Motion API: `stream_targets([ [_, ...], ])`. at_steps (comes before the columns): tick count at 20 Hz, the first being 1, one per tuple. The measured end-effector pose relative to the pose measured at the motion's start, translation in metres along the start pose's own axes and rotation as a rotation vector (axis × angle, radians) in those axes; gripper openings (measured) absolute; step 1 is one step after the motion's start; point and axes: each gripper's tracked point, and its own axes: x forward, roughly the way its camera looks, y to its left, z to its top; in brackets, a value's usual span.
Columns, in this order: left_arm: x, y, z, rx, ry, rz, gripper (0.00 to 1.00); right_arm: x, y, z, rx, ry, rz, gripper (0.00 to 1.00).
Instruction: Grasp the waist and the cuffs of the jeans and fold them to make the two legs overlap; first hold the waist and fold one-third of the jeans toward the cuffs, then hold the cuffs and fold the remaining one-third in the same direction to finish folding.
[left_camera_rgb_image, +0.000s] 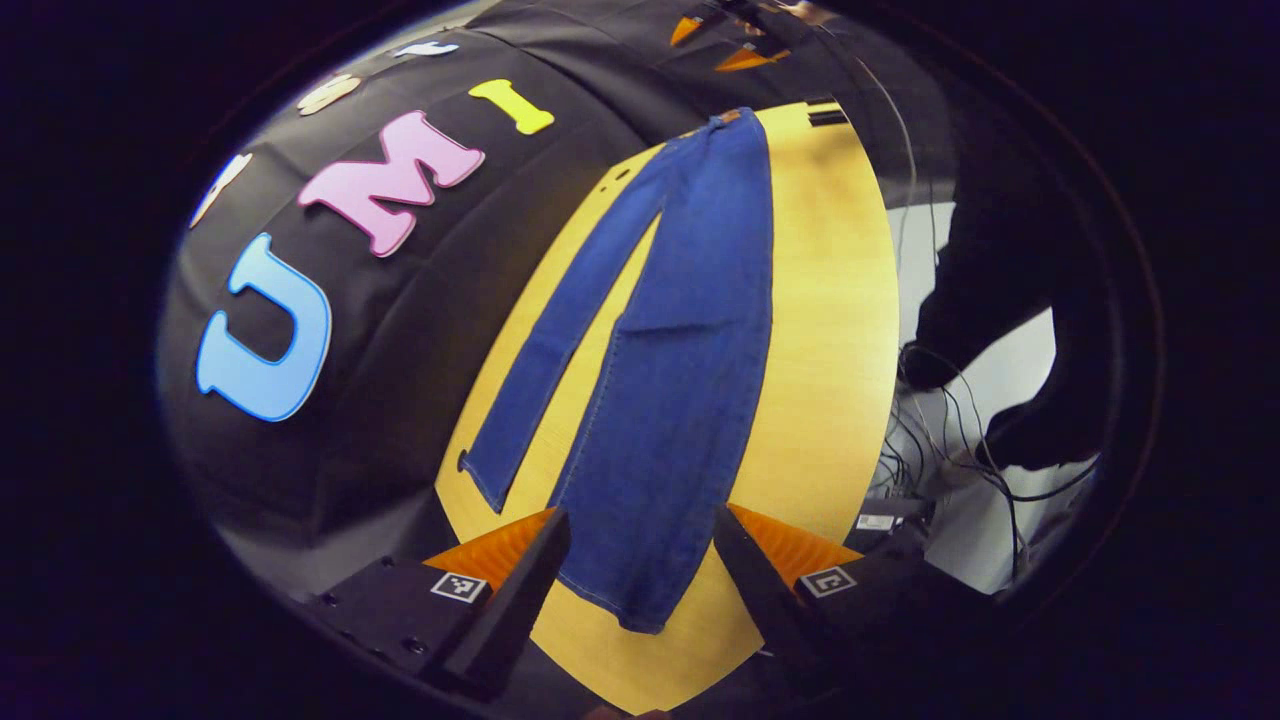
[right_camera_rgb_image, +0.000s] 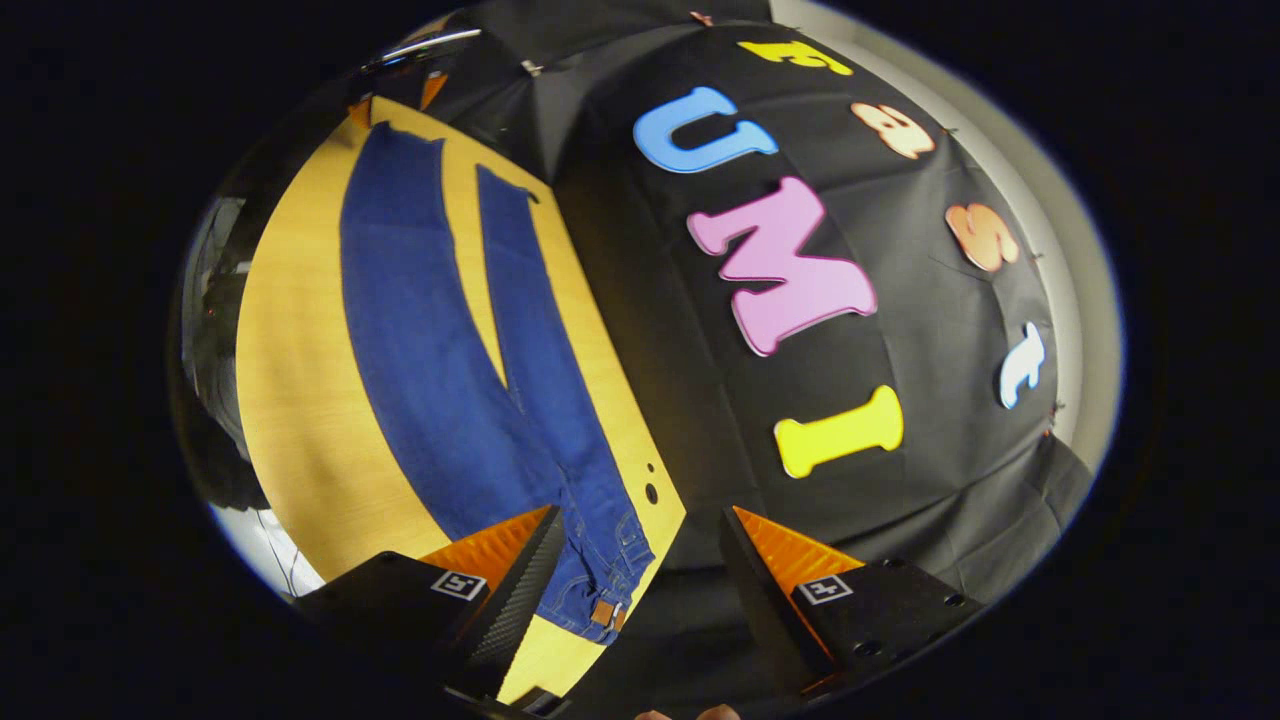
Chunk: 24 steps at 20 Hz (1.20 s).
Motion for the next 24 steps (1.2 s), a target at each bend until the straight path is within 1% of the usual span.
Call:
stream_targets([
  [2,0.019,-0.008,-0.017,0.058,0.054,-0.054,0.98,0.017,0.014,-0.015,-0.033,-0.015,0.052,0.96],
  [5,0.037,-0.015,-0.038,0.130,0.110,-0.112,0.98,0.044,0.024,-0.047,-0.057,0.023,0.116,0.96],
  [6,0.045,-0.012,-0.034,0.160,0.097,-0.097,0.98,0.051,0.025,-0.057,-0.059,0.036,0.124,0.96],
  [7,0.045,-0.011,-0.032,0.180,0.092,-0.092,0.93,0.057,0.023,-0.064,-0.058,0.049,0.133,0.96],
  [9,0.055,-0.001,-0.032,0.181,0.095,-0.069,0.93,0.063,0.023,-0.081,-0.066,0.076,0.133,0.96],
  [11,0.063,0.007,-0.033,0.173,0.098,-0.054,0.93,0.067,0.028,-0.103,-0.094,0.106,0.152,0.96],
  [13,0.067,0.012,-0.029,0.193,0.088,-0.050,0.93,0.058,0.038,-0.127,-0.167,0.120,0.217,0.96],
  [16,0.080,0.020,-0.028,0.215,0.073,-0.032,0.93,0.050,0.055,-0.168,-0.316,0.130,0.314,0.96],
  [17,0.080,0.017,-0.032,0.207,0.081,-0.037,0.93,0.051,0.063,-0.182,-0.343,0.144,0.345,0.96],
  [19,0.082,0.015,-0.032,0.183,0.101,-0.070,0.92,0.059,0.076,-0.202,-0.396,0.169,0.394,0.96],
  [21,0.087,0.019,-0.032,0.171,0.104,-0.077,0.90,0.070,0.087,-0.208,-0.464,0.159,0.422,0.96],
  [23,0.094,0.024,-0.030,0.205,0.102,-0.069,0.90,0.085,0.090,-0.204,-0.533,0.115,0.399,0.96],
  [24,0.100,0.027,-0.028,0.214,0.102,-0.067,0.90,0.092,0.088,-0.200,-0.542,0.108,0.385,0.91],
])
